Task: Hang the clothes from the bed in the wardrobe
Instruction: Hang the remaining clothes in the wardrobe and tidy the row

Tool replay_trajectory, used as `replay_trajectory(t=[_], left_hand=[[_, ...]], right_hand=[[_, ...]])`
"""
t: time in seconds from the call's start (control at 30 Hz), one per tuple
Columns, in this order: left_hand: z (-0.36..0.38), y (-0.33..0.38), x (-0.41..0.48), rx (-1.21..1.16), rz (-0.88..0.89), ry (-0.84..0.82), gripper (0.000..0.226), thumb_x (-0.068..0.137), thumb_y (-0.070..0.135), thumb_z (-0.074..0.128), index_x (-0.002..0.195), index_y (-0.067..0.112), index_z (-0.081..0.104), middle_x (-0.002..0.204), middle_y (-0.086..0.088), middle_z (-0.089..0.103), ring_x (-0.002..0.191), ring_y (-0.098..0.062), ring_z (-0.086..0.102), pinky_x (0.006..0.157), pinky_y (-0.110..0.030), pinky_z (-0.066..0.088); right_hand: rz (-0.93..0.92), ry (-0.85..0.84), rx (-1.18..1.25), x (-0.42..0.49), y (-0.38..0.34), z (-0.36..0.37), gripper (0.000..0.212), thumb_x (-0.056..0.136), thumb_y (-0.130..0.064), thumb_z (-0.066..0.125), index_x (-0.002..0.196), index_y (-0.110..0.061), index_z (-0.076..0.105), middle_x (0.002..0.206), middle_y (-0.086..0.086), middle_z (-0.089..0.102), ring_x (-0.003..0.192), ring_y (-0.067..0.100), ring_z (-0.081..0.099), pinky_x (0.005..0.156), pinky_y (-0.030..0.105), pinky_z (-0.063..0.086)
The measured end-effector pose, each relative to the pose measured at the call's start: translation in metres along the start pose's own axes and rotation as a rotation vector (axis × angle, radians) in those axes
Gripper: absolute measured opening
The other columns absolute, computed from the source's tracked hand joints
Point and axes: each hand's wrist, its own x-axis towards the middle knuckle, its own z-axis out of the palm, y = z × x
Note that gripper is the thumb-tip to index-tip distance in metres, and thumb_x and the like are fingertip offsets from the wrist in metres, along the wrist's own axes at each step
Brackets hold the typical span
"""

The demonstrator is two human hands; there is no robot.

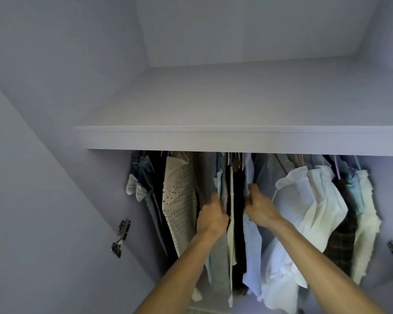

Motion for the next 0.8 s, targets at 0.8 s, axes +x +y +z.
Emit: replay_trajectory(t=[0.8], left_hand=[[-0.037, -0.046, -0.085, 0.419, -0.048, -0.087, 0.061, 0.1, 0.031, 0.043, 0.157, 0.024, 0.022, 0.159, -0.003, 0.03, 0.146, -0.025, 0.027, 0.118, -0.042, 0.029]], right_hand=[[-0.33, 0.093, -0.385, -0.076, 0.034, 0.009, 0.046, 0.103, -0.031, 0.044, 0.147, -0.017, 0.046, 0.157, 0.004, 0.038, 0.143, 0.026, 0.031, 0.115, 0.036, 0.033]])
